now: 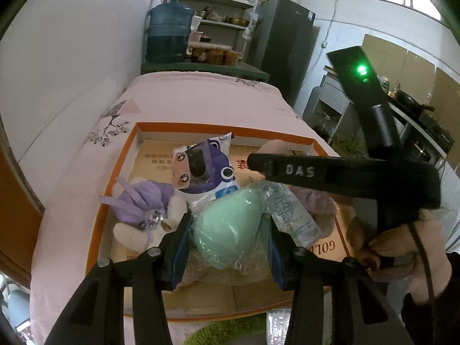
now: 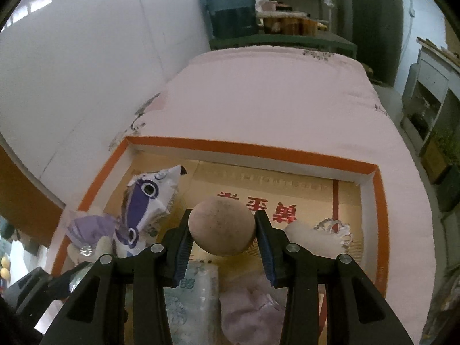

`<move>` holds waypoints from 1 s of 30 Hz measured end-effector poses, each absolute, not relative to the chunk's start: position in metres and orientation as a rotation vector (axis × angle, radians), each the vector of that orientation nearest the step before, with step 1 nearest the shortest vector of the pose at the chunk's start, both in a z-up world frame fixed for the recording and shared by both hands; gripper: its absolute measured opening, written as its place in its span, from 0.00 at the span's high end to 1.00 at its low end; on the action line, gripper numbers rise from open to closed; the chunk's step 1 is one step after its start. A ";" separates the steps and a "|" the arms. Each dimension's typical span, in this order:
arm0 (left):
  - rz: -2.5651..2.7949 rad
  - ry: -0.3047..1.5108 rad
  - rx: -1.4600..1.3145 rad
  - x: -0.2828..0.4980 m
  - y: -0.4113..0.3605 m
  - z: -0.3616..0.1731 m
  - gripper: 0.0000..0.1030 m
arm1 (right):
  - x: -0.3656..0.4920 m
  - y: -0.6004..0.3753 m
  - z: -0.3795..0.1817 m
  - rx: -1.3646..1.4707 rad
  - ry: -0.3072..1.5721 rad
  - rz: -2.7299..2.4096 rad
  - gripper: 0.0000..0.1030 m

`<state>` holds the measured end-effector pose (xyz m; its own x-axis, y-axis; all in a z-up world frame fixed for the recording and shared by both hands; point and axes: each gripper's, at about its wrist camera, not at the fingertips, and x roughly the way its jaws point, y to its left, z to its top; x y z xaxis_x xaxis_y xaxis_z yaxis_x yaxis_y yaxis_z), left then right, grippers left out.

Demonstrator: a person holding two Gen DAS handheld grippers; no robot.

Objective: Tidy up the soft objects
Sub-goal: 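Open right tool dropping the beige ball while left tool releases the green egg into the box, then withdraw both open tools from the box toward the remaining pile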

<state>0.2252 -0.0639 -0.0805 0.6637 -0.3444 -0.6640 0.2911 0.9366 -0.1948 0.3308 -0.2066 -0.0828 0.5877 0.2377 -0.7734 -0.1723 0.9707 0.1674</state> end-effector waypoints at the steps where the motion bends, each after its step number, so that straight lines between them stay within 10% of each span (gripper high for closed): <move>1: -0.362 0.762 -0.075 0.225 -0.064 -0.080 0.54 | 0.332 -0.207 -0.083 0.078 0.913 0.237 0.59; 12: -0.382 0.763 -0.097 0.229 -0.058 -0.081 0.46 | 0.332 -0.212 -0.080 0.123 0.905 0.245 0.40; 30: -0.357 0.722 -0.085 0.214 -0.054 -0.062 0.37 | 0.302 -0.219 -0.047 0.178 0.826 0.266 0.40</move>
